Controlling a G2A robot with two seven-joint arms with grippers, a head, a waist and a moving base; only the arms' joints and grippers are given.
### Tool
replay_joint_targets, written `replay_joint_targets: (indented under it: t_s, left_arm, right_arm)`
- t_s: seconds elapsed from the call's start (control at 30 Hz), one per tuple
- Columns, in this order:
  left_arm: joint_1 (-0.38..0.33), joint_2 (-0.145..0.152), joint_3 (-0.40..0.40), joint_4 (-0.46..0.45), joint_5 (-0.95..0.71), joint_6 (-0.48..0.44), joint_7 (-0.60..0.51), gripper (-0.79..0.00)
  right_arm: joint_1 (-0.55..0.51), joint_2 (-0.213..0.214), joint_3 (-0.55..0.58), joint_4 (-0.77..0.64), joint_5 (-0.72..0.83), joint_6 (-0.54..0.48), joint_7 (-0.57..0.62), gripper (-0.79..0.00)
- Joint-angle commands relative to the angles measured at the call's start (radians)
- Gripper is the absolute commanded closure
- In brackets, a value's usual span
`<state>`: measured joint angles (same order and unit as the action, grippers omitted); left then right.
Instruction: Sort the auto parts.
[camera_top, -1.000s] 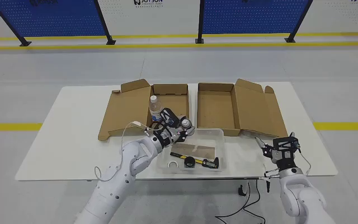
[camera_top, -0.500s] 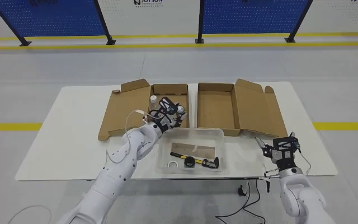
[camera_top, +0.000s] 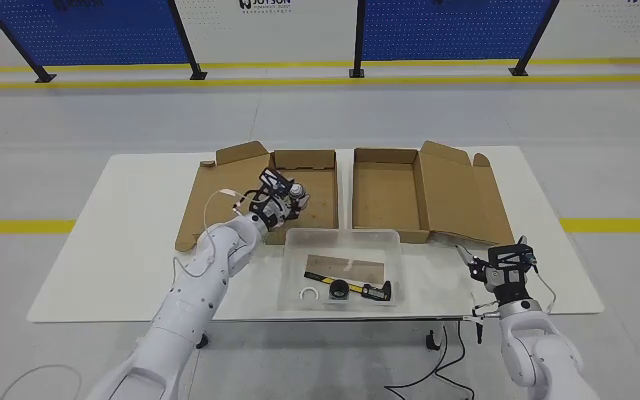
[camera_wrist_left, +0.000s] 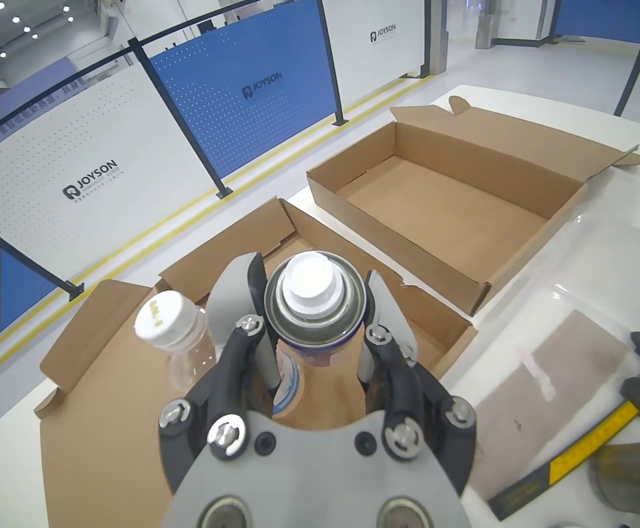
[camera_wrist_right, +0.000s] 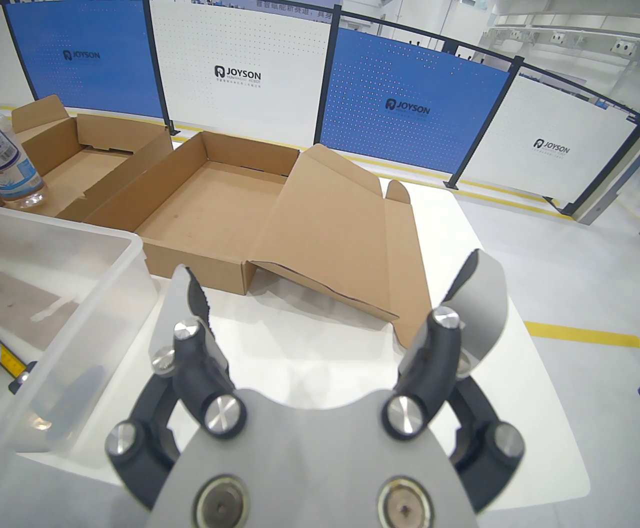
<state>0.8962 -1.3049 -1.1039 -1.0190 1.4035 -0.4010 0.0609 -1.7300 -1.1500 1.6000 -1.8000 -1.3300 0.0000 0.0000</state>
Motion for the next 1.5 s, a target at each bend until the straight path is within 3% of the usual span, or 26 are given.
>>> replay_joint_targets:
  t_s: [0.0,0.5,0.93,1.47]
  left_arm:
    - [0.006,0.005,-0.016,-0.006,-0.007,-0.011,-0.009,0.0]
    - [0.045,0.031,-0.072,-0.04,-0.025,-0.103,-0.085,0.0]
    - [0.079,0.04,-0.09,-0.036,-0.04,-0.079,-0.116,0.0]
    - [0.064,0.029,-0.052,0.048,-0.043,-0.028,-0.111,0.0]
  right_arm:
    - [0.0,0.0,0.0,0.0,0.0,0.0,0.0,-0.785]
    - [0.0,0.0,0.0,0.0,0.0,0.0,0.0,-0.785]
    - [0.0,0.0,0.0,0.0,0.0,0.0,0.0,-0.785]
    - [0.0,0.0,0.0,0.0,0.0,0.0,0.0,-0.785]
